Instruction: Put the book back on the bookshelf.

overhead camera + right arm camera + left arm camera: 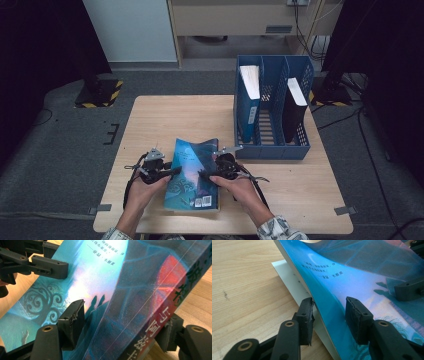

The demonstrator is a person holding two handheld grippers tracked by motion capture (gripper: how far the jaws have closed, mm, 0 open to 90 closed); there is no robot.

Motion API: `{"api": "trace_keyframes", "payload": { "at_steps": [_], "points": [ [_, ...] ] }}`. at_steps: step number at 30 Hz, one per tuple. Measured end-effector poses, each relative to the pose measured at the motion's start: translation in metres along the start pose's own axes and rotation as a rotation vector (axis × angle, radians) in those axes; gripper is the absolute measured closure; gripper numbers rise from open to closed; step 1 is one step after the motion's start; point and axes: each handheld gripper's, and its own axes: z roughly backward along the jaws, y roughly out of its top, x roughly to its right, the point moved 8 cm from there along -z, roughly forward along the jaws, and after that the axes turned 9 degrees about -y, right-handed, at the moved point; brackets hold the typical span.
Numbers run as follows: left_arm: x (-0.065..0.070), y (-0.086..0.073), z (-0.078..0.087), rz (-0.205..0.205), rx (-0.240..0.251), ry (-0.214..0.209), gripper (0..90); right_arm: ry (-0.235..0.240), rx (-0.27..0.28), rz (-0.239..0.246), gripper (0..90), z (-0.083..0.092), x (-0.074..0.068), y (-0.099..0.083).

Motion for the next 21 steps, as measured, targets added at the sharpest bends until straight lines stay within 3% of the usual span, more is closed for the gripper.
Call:
{"api": "trace_keyframes", "payload": {
  "at_steps": [9, 21],
  "points": [
    [0.003, 0.004, 0.002, -0.007, 0.011, -0.003, 60.7, 0.041, -0.016, 0.008, 40.9, 0.000, -0.003, 0.004],
    [0.002, 0.009, 0.009, -0.004, 0.013, -0.014, 63.6, 0.040, 0.003, 0.012, 50.3, 0.005, -0.004, 0.013]
  ]
}}
